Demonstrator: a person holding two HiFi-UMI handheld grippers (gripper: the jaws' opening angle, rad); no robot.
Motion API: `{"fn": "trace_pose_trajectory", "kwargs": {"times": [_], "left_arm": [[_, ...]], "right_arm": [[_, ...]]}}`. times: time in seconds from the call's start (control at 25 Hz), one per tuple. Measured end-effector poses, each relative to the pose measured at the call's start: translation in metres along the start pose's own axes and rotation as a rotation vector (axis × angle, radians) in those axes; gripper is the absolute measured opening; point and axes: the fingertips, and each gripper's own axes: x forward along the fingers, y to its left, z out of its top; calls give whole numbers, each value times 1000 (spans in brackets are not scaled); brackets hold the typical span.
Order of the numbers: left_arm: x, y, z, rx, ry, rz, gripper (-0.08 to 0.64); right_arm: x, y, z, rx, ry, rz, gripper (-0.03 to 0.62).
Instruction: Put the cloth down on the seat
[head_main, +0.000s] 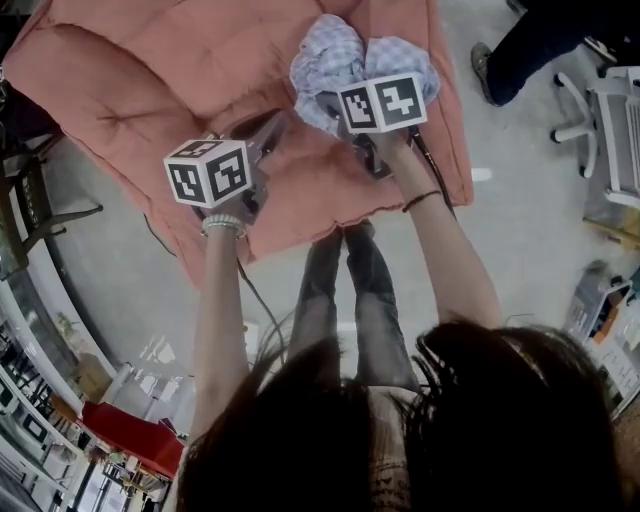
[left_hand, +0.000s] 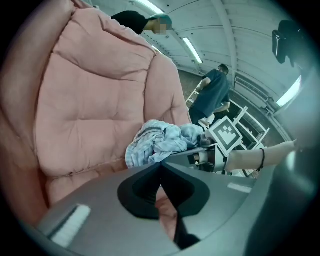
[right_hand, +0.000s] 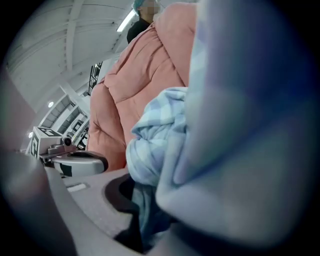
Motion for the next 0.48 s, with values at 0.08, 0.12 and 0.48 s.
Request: {"fn": "trace_pose_trajectory", "kwargs": {"times": [0.08,0.12,0.48], "left_arm": [[4,4,-5,-11,8,2,5],[6,6,-7,-18,11,4,6],[13,15,-17,-55,14,15,5]], "right_arm": [[5,-4,-2,-12,8,-21,118],[7,-6,-3,-21,14,-32,120],[28,-11,-13,-32,64,-47,132]]}}
